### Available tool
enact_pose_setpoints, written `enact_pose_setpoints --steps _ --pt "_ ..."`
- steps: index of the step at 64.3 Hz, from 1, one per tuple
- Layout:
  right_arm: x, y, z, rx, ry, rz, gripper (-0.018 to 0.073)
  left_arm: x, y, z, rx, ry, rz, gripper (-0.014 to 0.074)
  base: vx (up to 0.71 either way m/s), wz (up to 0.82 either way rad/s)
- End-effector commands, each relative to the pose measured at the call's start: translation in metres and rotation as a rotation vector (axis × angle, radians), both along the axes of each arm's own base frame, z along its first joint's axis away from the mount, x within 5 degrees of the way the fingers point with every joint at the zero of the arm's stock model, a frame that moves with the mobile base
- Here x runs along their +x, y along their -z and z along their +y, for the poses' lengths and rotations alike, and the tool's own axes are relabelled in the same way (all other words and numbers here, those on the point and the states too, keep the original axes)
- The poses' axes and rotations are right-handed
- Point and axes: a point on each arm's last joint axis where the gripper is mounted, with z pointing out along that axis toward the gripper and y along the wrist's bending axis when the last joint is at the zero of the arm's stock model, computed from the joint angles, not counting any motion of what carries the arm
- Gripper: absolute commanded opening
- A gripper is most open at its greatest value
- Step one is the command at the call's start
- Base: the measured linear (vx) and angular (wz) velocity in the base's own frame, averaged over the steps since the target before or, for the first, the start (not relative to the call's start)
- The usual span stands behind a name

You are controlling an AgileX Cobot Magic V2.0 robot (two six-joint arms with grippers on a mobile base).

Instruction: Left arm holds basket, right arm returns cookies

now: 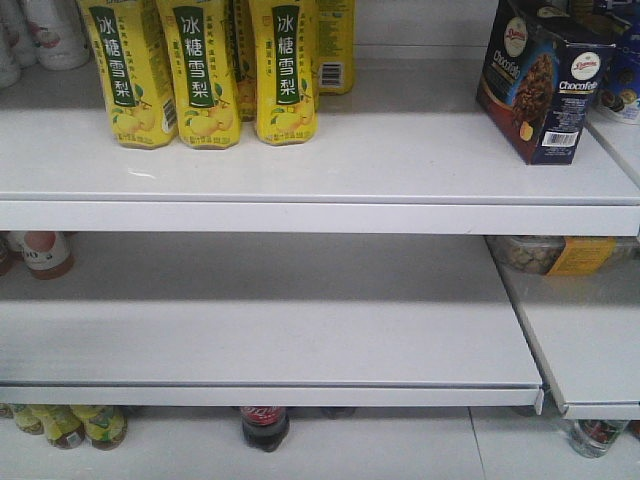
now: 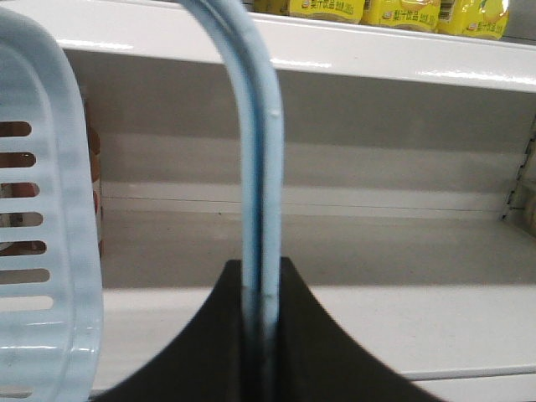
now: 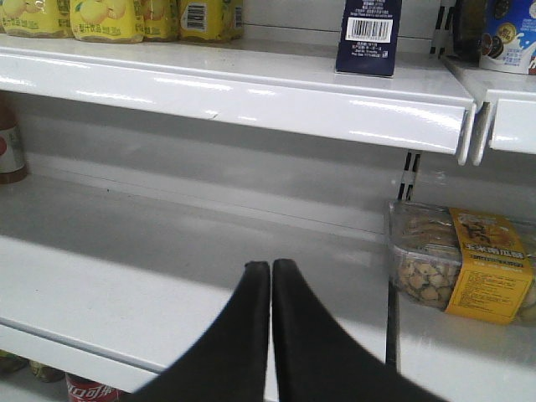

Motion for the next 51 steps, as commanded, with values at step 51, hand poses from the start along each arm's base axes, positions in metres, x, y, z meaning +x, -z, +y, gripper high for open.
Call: enact_pose_setpoints --steps 51 --pt "0.0006 -0.0147 -0.0024 0.028 0.031 -0.077 -0.0008 -0.0026 -0.0188 0.0006 0.017 -0.003 -0.146 -0.0006 0.00 0.00"
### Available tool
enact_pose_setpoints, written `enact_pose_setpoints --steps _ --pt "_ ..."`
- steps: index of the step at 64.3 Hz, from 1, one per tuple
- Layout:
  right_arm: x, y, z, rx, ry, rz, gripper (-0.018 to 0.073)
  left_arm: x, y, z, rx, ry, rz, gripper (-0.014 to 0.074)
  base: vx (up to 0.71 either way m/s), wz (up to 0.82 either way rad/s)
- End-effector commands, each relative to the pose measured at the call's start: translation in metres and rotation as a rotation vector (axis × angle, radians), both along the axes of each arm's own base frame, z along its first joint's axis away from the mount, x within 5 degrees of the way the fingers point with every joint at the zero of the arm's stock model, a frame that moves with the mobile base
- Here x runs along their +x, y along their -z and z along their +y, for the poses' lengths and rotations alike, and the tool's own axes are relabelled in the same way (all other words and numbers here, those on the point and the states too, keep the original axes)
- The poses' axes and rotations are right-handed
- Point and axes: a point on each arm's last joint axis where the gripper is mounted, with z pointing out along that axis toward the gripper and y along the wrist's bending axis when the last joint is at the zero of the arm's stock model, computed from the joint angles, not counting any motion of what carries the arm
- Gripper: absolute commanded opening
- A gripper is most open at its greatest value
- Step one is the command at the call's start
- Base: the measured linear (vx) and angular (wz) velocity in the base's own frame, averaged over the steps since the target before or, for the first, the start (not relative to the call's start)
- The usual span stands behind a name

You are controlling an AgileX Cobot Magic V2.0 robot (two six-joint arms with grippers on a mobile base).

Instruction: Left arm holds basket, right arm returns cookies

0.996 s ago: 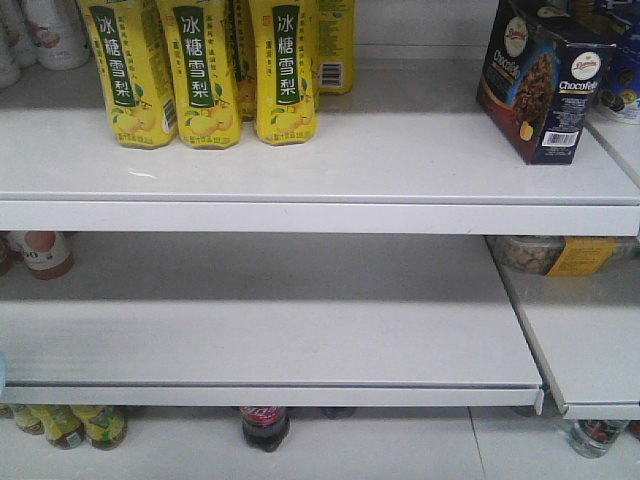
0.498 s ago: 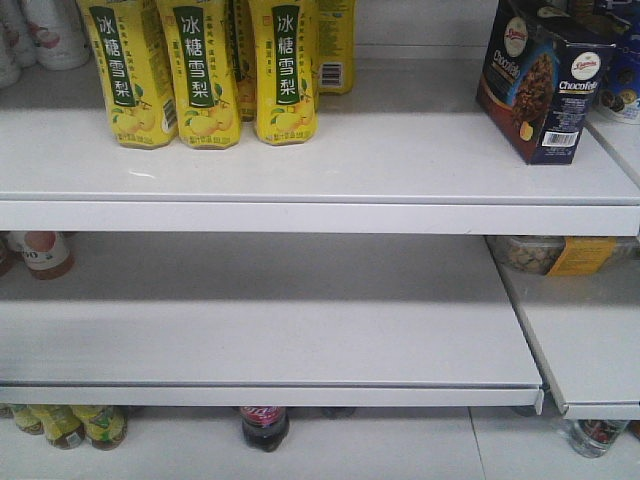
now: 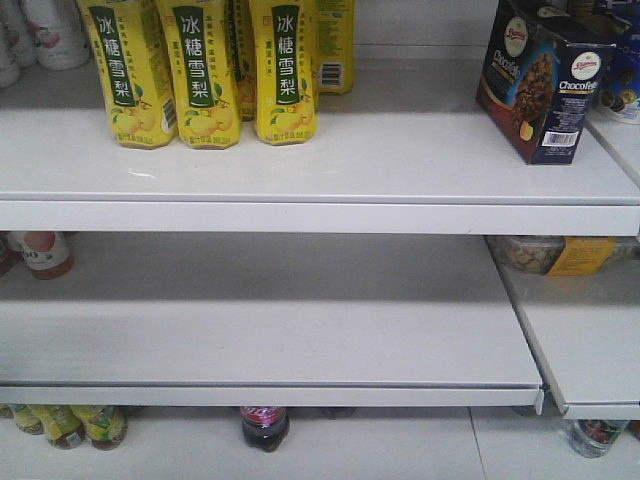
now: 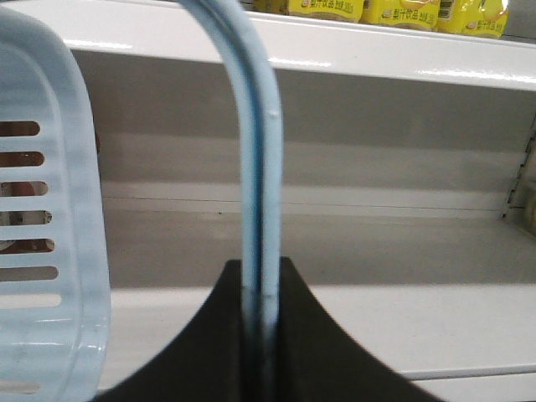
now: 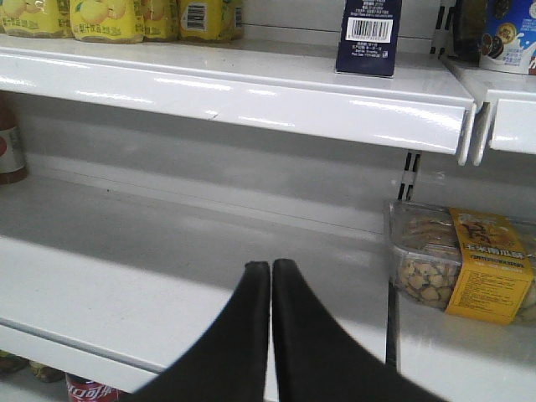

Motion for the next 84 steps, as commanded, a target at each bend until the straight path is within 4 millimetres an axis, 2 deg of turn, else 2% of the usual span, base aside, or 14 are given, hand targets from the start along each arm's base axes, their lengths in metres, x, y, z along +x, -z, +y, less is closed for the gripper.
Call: enact_pose_setpoints --steps 1,29,39,49,62,84 --pt "0.001 -0.015 -0.002 0.028 0.031 -0.077 -0.0008 -0.003 -0.019 0.001 0.015 -0.002 -0.146 -0.0006 0.00 0.00" --pt "0.001 -0.014 -0.002 0.025 0.031 -0.076 -0.0008 -0.003 -0.019 0.001 0.015 -0.002 -0.146 -0.0006 0.00 0.00" --pt "0.002 -0.012 -0.009 -0.075 0.123 -0.086 -0.0008 -0.003 -0.019 0.001 0.015 -0.002 -0.146 -0.0006 0.00 0.00" --pt "0.007 0.003 -0.017 -0.013 0.252 -0.102 -0.0008 -0.003 -0.019 0.001 0.015 -0.002 -0.146 -0.0006 0.00 0.00" --pt "0.008 0.032 -0.018 0.058 0.257 -0.187 -0.0008 -0.003 -0.019 0.001 0.015 -0.002 -0.146 -0.0006 0.00 0.00" --pt "0.004 0.035 -0.018 0.109 0.262 -0.170 -0.0008 -0.003 -0.019 0.001 0.015 -0.002 -0.146 -0.0006 0.00 0.00"
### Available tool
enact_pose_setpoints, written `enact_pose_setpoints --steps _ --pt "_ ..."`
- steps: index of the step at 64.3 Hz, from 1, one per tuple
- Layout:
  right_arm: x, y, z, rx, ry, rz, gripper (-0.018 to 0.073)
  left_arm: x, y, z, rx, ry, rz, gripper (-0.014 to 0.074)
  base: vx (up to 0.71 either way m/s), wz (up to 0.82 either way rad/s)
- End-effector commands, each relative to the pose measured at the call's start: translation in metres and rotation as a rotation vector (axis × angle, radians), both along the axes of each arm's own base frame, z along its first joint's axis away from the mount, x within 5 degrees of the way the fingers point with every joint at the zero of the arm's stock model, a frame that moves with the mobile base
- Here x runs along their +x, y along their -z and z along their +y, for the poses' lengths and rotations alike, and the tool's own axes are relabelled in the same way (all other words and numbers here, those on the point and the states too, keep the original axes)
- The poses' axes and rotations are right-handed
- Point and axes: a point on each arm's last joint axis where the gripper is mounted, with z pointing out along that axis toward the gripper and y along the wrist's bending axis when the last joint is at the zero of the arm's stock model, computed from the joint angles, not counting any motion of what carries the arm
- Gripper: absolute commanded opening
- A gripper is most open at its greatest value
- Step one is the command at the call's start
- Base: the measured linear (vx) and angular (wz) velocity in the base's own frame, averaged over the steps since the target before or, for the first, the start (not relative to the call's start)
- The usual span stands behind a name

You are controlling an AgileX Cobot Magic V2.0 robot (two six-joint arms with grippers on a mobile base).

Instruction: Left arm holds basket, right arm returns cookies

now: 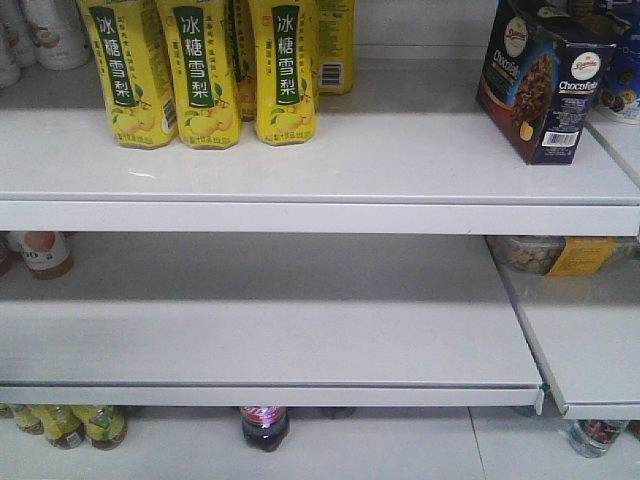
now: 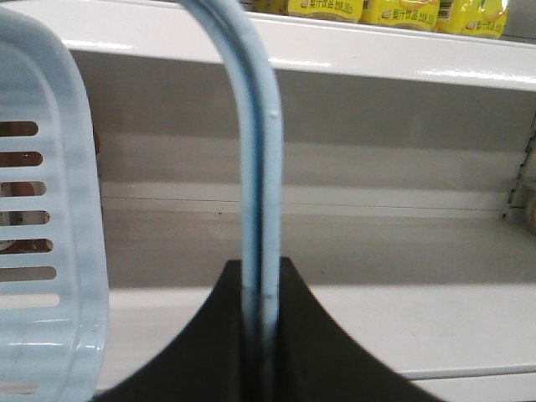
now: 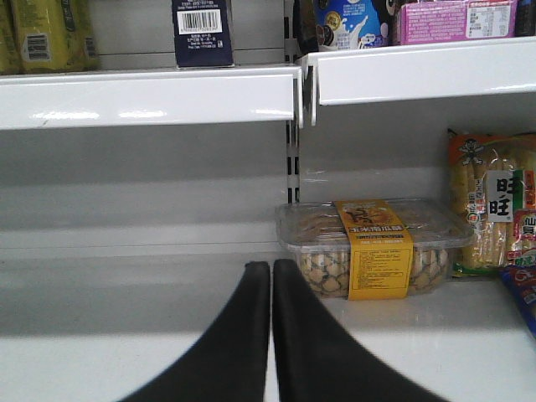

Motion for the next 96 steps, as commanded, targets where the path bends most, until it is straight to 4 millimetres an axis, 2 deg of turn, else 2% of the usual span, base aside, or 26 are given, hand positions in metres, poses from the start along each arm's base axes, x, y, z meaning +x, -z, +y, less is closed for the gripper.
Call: enact_pose_setpoints --steps 1,96 --pt "-0.0011 -0.0056 0.0001 -0.007 0.002 -0.077 -0.0008 -0.0026 -0.0189 0.0005 0.014 -0.002 -0.147 -0.0006 0.00 0.00" --pt "-0.0011 -0.0053 0.0000 -0.004 0.003 -0.074 -0.0008 -0.0026 -0.0189 0.0005 0.014 -0.002 -0.147 -0.0006 0.00 0.00"
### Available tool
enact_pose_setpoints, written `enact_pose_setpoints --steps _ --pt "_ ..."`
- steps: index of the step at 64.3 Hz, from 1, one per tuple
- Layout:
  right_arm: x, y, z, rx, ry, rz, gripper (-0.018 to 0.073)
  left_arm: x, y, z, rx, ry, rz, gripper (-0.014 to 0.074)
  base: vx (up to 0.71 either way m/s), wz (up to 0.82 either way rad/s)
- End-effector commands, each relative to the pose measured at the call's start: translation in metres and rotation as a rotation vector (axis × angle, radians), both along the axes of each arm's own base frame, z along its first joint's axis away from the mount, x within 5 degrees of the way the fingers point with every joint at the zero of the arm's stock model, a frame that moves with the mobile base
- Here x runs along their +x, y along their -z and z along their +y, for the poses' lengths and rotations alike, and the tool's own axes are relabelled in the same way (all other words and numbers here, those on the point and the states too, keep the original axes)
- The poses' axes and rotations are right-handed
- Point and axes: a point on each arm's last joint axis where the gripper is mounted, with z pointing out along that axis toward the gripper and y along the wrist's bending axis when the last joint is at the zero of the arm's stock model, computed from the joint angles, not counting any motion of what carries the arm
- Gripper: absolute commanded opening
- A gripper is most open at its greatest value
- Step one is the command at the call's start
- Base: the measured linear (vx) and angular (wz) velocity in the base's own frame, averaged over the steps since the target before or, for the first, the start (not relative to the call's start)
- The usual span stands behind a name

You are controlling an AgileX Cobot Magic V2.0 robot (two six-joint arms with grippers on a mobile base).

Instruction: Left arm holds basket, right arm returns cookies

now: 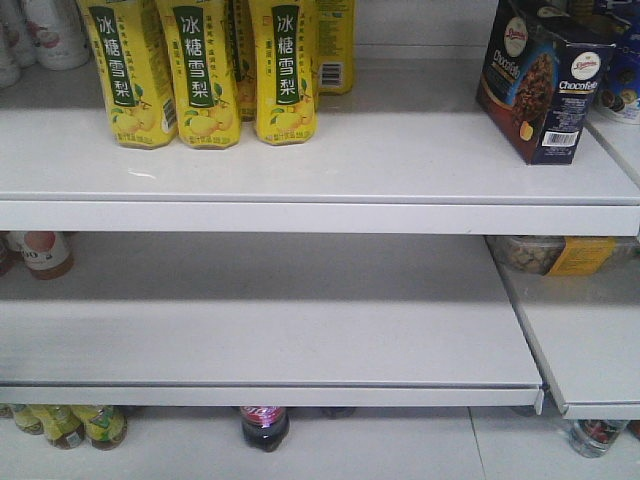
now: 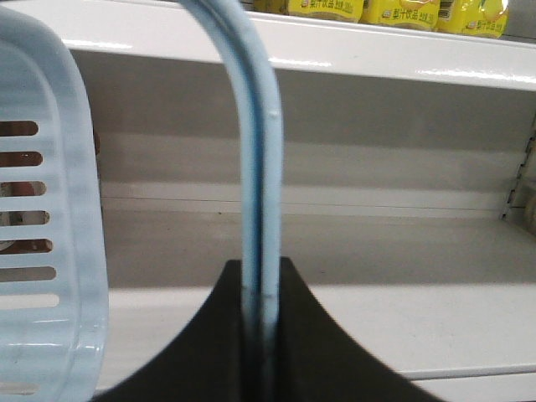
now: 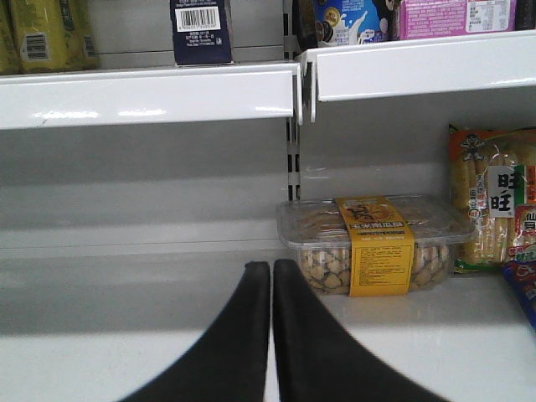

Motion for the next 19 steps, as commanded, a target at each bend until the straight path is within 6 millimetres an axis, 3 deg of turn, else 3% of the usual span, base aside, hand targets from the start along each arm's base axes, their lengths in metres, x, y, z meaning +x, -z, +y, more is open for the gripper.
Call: enact_pose_setpoints --steps 1,19 --pt "-0.0011 -0.0058 0.0001 -0.011 0.001 -0.079 -0.0008 -0.0026 -0.0189 0.0005 0.014 -0.002 -0.147 -0.0006 0.00 0.00" --pt "-0.0011 -0.0060 0.0002 -0.012 0.001 -0.081 -0.0008 -0.0026 -0.0189 0.0005 0.014 -0.002 -0.147 -0.0006 0.00 0.00"
